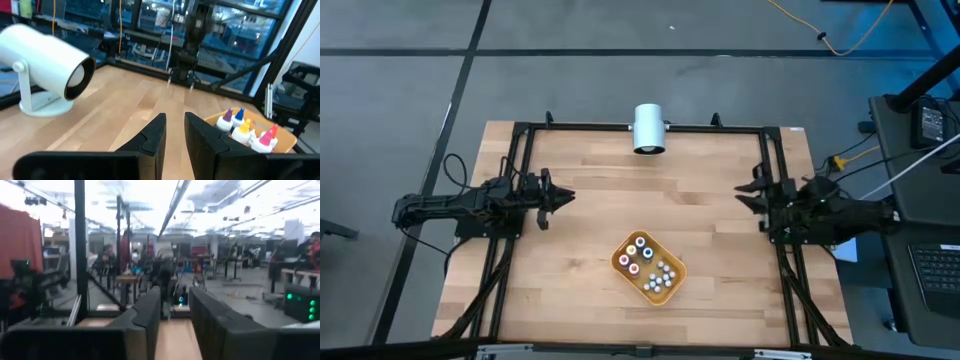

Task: Pick & Place food coloring
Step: Return to Home Position

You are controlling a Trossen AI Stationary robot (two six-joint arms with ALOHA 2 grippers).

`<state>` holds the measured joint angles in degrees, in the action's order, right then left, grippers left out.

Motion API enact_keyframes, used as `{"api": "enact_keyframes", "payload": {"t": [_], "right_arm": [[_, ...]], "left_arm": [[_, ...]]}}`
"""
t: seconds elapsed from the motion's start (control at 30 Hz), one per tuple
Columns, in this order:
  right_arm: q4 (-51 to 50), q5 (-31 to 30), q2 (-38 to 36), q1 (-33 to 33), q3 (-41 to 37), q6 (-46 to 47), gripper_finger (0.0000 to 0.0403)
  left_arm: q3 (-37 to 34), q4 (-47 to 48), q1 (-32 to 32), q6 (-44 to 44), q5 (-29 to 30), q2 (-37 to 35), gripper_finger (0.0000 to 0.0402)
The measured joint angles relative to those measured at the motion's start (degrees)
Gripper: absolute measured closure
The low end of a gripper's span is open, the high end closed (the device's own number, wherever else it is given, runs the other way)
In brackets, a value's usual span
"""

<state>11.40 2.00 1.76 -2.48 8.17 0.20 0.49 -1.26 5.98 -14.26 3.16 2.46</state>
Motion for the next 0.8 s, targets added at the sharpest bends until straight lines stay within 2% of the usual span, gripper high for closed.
{"api": "enact_keyframes", "payload": {"t": [0.2,0.27,0.4,0.63,0.8], "right_arm": [[8.16,1.86,-1.57,0.00,-7.49,-0.40,0.0369],[6.72,2.73,-1.30,0.00,-7.79,-0.43,0.0393],[5.63,3.82,-1.57,0.00,-7.79,-0.55,0.0392],[-4.80,3.32,-1.51,0.00,-7.79,-0.47,0.0397],[-7.56,2.92,-1.53,0.02,-7.79,-4.27,0.0398]], "left_arm": [[-0.01,-0.16,0.00,0.00,0.11,0.37,0.0335],[0.00,-0.23,0.00,0.02,0.15,0.35,0.0337],[0.00,-0.22,0.00,0.02,0.30,0.33,0.0338],[0.00,-0.23,0.00,0.00,0.28,0.33,0.0337],[0.00,-0.21,0.00,0.01,0.28,0.33,0.0334]]}}
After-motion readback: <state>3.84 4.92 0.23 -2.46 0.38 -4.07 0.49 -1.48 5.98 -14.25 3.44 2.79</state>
